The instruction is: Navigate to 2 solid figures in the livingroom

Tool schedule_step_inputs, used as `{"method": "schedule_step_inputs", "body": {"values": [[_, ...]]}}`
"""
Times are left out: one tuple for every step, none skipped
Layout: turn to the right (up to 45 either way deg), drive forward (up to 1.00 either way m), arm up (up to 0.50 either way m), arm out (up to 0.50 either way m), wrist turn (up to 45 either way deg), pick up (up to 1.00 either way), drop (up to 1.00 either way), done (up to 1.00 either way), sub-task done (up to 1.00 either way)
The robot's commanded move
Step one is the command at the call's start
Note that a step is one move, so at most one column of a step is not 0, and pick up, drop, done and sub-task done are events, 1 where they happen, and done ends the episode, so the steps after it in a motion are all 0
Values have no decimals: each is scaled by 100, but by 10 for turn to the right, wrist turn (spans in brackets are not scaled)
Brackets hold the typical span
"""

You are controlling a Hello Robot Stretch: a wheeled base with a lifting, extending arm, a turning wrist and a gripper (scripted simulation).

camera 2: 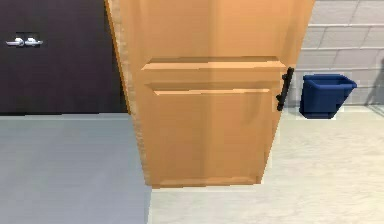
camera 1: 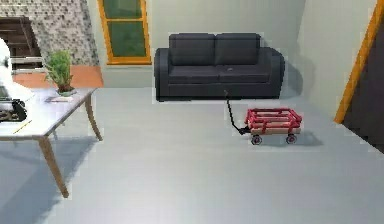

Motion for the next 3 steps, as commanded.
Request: {"method": "schedule_step_inputs", "body": {"values": [[-60, 0, 0, 0, 0, 0, 0, 0, 0], [0, 50, 0, 0, 0, 0, 0, 0, 0], [-270, 0, 0, 0, 0, 0, 0, 0, 0]]}}
